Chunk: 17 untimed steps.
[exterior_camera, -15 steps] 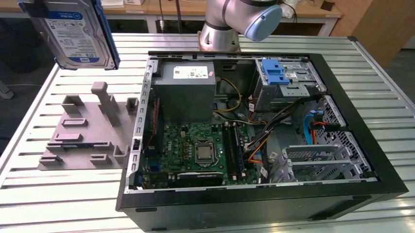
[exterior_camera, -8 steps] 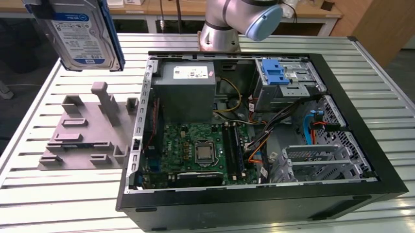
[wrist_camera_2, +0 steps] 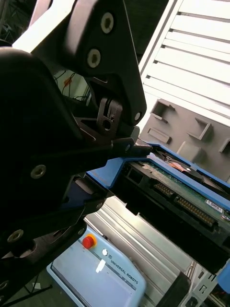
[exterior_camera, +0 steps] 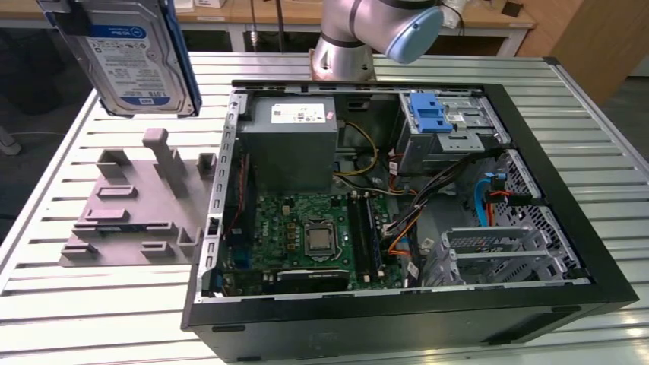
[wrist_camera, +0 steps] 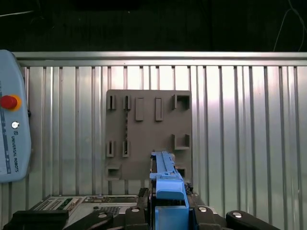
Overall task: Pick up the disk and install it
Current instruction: 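Pick up the disk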
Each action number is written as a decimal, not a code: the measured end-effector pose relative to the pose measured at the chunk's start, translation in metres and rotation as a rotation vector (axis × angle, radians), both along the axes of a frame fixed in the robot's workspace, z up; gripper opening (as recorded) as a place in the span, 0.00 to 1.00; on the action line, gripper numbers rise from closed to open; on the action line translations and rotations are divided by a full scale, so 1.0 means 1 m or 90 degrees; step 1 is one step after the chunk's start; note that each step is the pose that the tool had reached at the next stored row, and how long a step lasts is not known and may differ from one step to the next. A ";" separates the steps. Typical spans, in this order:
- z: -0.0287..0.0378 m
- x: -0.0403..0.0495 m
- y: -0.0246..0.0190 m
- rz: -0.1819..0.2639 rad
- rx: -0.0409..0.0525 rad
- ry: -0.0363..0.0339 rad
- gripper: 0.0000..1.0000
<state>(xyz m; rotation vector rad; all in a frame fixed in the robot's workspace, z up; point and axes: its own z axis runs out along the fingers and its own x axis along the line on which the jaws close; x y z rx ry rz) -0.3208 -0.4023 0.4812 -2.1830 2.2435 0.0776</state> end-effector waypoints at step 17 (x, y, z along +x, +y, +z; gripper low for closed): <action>0.0000 0.0236 -0.0046 0.000 0.0000 0.0000 0.36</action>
